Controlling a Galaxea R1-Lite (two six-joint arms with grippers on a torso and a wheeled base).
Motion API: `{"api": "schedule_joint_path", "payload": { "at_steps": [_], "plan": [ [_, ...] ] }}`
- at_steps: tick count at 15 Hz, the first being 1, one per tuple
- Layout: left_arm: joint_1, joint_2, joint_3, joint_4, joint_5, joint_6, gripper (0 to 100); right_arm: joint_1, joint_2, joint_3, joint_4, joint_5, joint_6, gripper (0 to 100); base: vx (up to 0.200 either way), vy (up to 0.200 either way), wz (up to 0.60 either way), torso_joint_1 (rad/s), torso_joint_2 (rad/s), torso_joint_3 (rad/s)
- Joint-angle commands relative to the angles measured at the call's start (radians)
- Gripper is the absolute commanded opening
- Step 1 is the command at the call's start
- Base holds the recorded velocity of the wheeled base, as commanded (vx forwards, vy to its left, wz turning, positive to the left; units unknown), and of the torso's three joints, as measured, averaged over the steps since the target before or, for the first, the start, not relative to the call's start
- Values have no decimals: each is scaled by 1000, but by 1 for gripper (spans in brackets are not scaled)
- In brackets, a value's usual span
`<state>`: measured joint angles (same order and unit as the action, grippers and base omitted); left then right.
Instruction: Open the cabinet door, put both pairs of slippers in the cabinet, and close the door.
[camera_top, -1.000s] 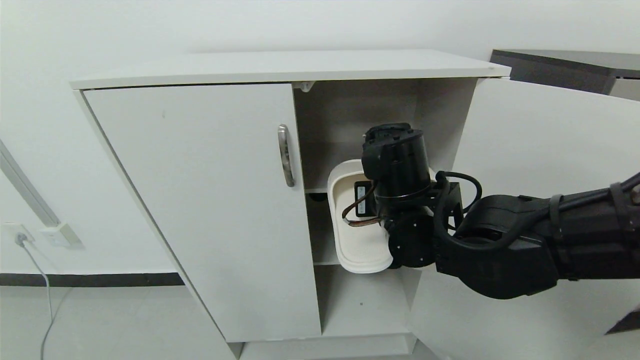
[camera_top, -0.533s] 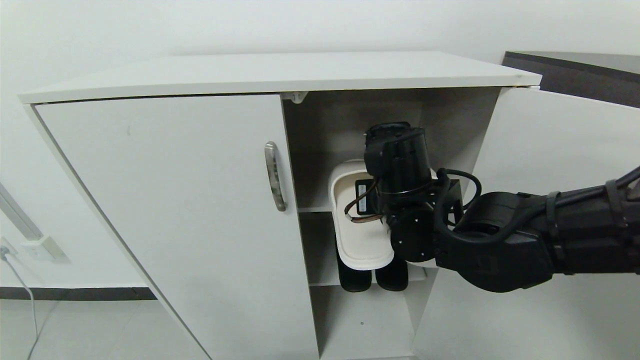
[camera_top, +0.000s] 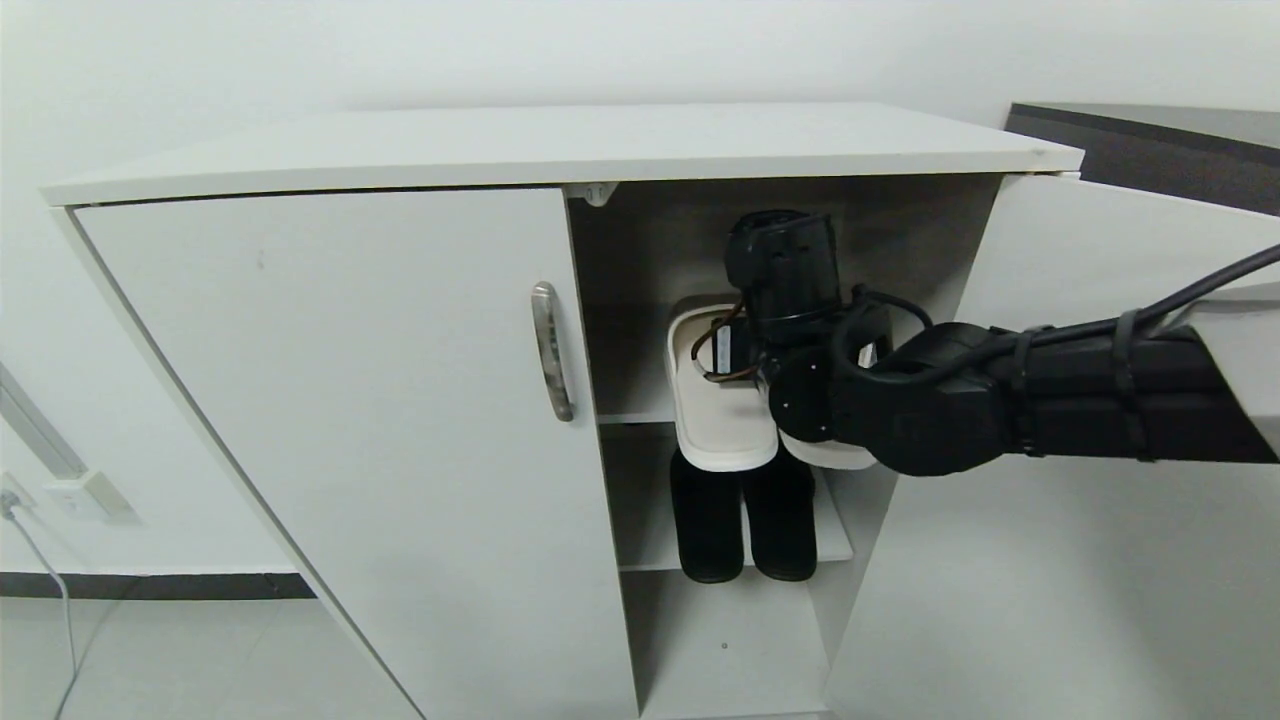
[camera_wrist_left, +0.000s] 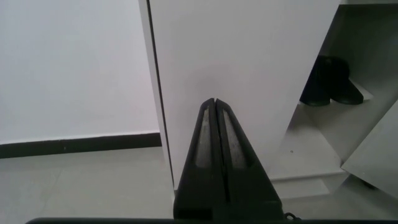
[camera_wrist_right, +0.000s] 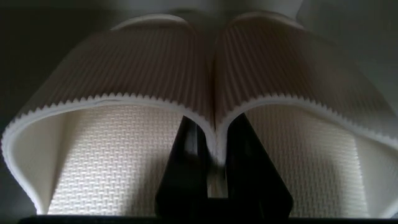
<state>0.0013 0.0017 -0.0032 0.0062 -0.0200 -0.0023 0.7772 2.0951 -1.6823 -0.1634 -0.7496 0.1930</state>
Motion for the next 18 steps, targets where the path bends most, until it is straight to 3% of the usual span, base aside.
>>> {"api": "schedule_joint_path", "payload": {
  "at_steps": [1, 7, 12, 13, 18],
  "plan": [
    [0, 0, 0, 0, 0, -1, 0, -27, 74, -77, 1, 1, -1, 0, 0, 0, 0, 0, 0, 0],
    [0, 0, 0, 0, 2, -2, 0, -61, 149, -197, -8, 36, -32, 0, 0, 0, 0, 0, 0, 0],
    [0, 0, 0, 0, 2, -2, 0, -75, 158, -218, -2, 59, -58, 0, 0, 0, 0, 0, 0, 0],
    [0, 1, 0, 0, 2, -4, 0, -76, 163, -218, -4, 62, -60, 100, 0, 0, 0, 0, 0, 0],
    [0, 1, 0, 0, 2, -4, 0, -65, 134, -168, -4, 56, -60, 100, 0, 0, 0, 0, 0, 0]
  ]
}}
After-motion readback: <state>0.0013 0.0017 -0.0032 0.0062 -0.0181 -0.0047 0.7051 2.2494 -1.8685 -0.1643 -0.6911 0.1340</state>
